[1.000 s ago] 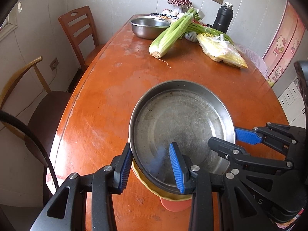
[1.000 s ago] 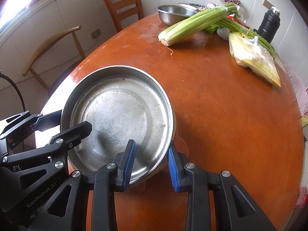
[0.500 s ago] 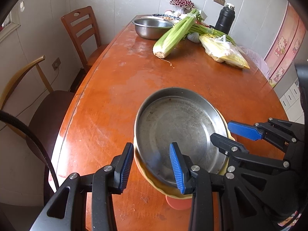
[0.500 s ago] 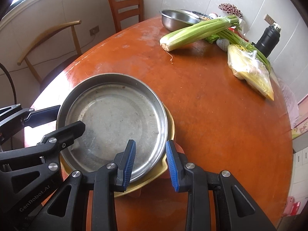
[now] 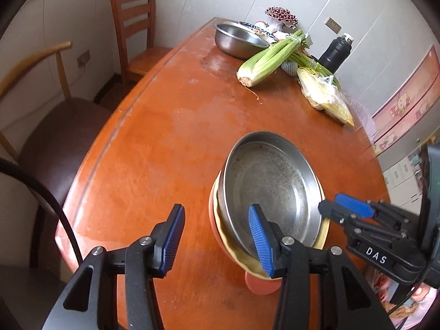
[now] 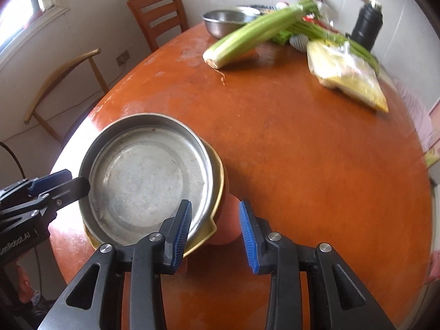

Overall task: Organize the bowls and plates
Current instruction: 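Lower the steel pan onto the yellow scalloped plate and open both grippers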

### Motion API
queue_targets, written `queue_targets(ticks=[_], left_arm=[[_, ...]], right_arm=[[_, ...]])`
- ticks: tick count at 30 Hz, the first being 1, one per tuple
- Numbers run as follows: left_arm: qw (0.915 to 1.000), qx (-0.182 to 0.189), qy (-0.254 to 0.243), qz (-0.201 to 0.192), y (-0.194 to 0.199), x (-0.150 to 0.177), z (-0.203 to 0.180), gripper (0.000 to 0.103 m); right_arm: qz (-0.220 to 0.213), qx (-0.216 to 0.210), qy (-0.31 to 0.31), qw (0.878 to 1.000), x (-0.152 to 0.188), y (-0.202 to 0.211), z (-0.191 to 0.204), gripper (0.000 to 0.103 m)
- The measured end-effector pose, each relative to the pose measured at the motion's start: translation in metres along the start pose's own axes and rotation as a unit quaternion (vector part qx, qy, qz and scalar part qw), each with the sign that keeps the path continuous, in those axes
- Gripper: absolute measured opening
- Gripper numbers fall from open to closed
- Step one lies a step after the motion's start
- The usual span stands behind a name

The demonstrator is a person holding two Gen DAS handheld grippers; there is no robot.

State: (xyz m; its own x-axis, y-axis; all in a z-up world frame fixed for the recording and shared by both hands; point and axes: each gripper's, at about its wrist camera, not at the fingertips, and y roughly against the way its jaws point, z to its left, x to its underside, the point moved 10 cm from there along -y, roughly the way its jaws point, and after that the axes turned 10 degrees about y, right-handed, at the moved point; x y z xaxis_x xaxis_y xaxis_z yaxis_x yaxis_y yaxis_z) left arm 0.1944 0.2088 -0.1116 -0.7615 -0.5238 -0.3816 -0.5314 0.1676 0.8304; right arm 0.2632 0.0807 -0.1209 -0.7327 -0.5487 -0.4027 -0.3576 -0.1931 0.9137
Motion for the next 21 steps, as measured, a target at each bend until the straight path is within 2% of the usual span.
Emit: queue_targets(ticks=[5,12,21], left_arm=[[0.9998,-0.009,-0.006,0.019,-0.017,0.004,-0.004,0.048],[0.9987,-0.015,-0.034,0.034,-0.032,0.015,-0.019,0.049],[0.9970,-0.014,-0.065,0.041,-0.039,0.025,-0.048,0.049]], right_arm=[[0.012,-0.014,-0.012,1.000,0.004,-0.007,-0.002,0.041],[0.018,-0.004,0.011,1.000,0.005,-0.013,0.003,0.042],[0.029,0.054,0.025,0.998,0.013,-0.016,-0.021,0.042]])
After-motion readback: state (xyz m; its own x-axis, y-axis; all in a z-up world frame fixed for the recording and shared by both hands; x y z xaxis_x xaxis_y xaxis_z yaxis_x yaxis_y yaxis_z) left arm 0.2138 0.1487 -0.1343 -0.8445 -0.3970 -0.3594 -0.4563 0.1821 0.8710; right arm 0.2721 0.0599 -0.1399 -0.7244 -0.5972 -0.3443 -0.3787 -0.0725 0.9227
